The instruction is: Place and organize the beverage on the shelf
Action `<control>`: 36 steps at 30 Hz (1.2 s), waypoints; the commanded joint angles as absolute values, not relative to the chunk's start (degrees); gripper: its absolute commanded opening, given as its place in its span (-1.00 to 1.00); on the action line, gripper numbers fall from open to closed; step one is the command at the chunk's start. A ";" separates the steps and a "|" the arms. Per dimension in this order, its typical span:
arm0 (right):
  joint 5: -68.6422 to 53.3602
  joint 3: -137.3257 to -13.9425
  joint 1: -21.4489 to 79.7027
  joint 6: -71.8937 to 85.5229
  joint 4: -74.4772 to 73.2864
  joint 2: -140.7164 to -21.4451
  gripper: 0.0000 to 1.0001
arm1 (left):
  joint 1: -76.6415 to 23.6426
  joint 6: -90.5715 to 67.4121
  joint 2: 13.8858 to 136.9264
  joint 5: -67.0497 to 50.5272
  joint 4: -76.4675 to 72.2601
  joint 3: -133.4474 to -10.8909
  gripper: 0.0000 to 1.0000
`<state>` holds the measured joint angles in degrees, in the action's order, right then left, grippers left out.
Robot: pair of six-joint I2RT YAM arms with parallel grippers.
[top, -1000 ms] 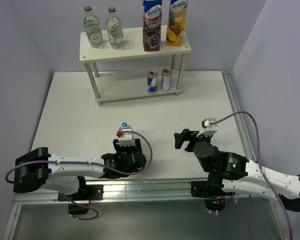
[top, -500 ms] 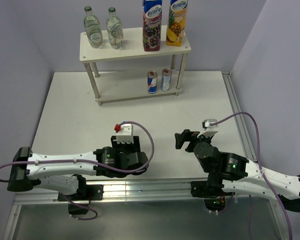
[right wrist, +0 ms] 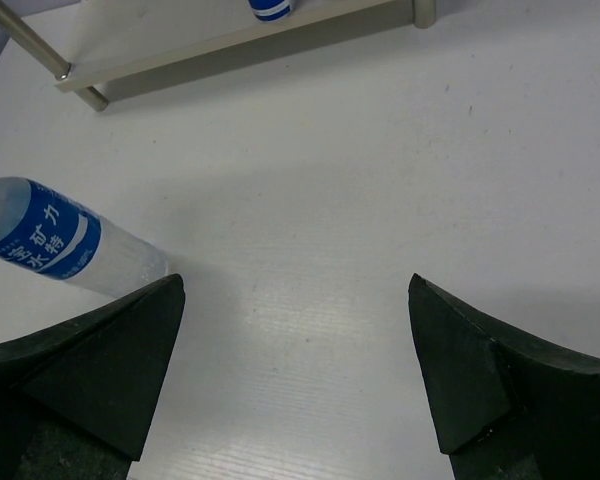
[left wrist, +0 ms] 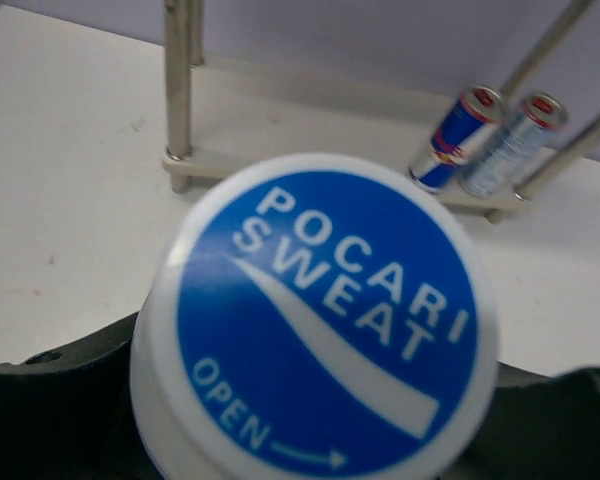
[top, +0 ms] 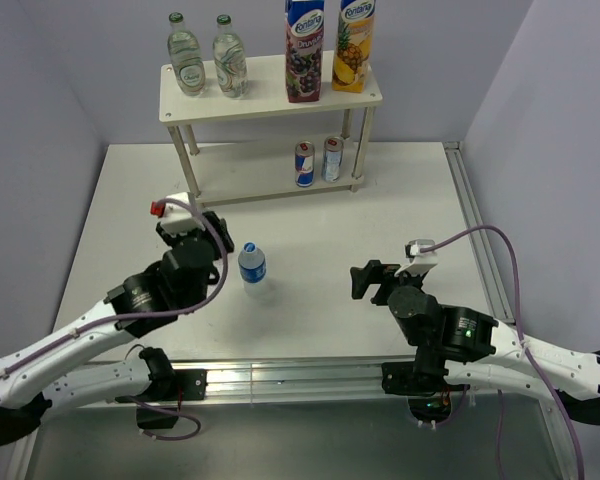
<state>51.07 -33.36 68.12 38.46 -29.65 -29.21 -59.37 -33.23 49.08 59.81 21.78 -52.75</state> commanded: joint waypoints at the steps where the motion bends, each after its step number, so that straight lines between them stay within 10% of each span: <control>1: 52.65 -33.05 68.47 38.41 -28.30 -28.13 1.00 | -49.33 -22.32 53.76 48.73 2.90 -54.66 -0.99; 15: 52.38 -32.34 68.47 37.88 -27.42 -27.25 1.00 | -29.20 -18.63 76.09 33.85 -22.85 -54.92 -0.99; 36: 52.21 -32.08 68.47 37.62 -27.07 -27.77 1.00 | -24.44 -15.65 94.82 34.45 -33.05 -67.49 -0.99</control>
